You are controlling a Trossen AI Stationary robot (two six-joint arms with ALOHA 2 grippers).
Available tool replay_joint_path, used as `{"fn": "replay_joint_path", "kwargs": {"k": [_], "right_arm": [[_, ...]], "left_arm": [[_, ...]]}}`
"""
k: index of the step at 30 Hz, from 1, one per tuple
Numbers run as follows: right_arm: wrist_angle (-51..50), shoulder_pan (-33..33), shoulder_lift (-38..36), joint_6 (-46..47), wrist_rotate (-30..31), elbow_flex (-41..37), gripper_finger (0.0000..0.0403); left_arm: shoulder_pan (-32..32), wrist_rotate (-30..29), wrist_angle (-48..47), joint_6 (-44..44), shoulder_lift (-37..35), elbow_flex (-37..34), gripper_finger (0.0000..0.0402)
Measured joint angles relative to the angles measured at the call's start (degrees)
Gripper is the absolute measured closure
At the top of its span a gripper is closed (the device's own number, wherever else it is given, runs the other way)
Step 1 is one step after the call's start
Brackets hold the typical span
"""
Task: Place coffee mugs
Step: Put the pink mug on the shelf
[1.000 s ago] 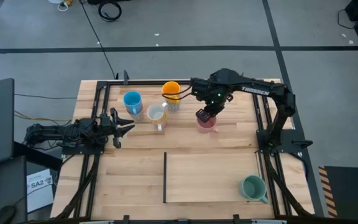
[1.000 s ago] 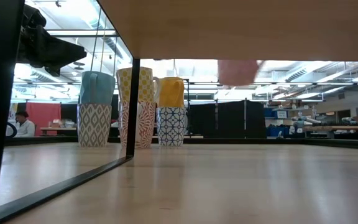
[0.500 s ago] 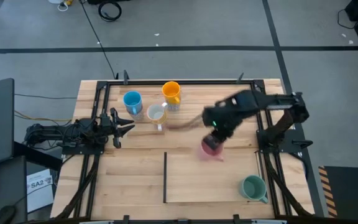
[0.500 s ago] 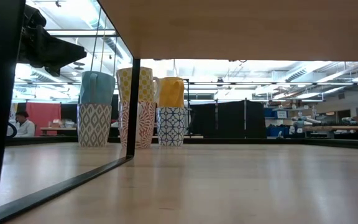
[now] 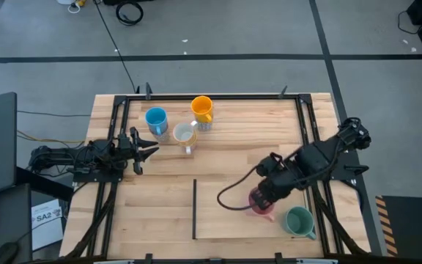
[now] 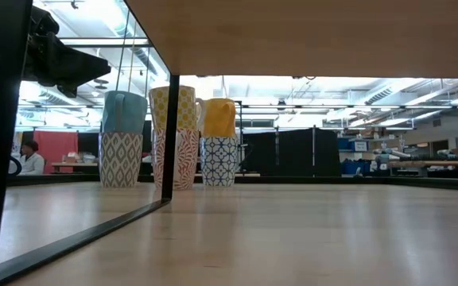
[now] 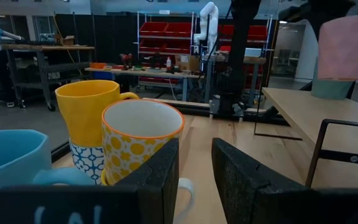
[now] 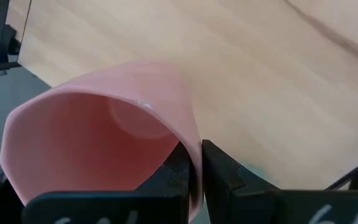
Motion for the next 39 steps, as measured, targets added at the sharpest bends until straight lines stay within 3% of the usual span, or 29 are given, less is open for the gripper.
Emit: {"fn": "replay_joint_path", "kwargs": {"k": [13, 39], "right_arm": [[1.3, 5.78, 3.91, 2.53, -1.4, -0.01, 0.0374], [-0.21, 7.3, 4.97, 2.99, -1.11, 0.01, 0.0374]], "left_arm": [[0.02, 0.0, 0.09, 0.0, 0.01, 0.0, 0.0299], [0.01, -0.01, 0.13, 0.02, -0.01, 0.0, 0.0299]]}}
